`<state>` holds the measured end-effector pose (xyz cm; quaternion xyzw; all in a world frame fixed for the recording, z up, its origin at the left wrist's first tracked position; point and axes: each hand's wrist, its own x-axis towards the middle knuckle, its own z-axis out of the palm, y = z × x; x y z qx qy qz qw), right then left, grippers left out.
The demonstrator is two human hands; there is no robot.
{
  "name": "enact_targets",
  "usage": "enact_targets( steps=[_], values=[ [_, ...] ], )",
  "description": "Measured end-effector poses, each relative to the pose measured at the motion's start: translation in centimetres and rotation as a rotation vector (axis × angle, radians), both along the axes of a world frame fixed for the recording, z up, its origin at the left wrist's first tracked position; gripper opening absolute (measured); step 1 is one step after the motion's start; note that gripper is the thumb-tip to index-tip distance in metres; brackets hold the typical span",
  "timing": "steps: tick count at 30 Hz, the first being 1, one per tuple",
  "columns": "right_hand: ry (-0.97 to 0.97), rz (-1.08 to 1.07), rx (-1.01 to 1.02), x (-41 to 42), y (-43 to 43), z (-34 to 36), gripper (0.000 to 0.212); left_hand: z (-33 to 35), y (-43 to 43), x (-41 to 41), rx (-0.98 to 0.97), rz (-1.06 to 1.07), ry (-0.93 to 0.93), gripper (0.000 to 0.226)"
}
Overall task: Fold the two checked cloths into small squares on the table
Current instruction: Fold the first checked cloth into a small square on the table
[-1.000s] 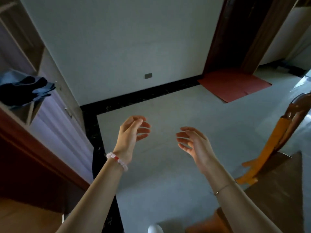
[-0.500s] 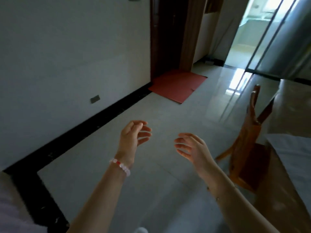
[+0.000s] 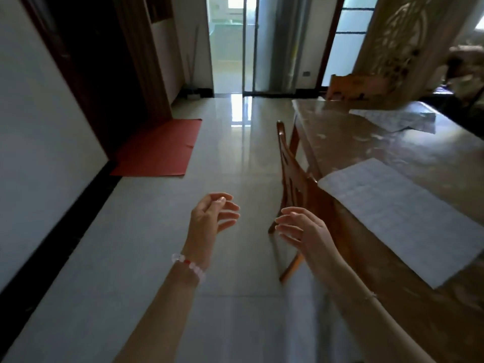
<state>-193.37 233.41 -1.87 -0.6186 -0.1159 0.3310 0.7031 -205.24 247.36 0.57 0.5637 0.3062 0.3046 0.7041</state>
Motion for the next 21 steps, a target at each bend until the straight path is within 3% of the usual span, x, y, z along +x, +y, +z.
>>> enact_targets(
  steps=[21],
  values=[
    [0.08,-0.601,-0.053,19.4,-8.4,-1.8,0.025,-0.4,-4.8,27.9,0.051,-0.563,0.058,0.018]
  ],
)
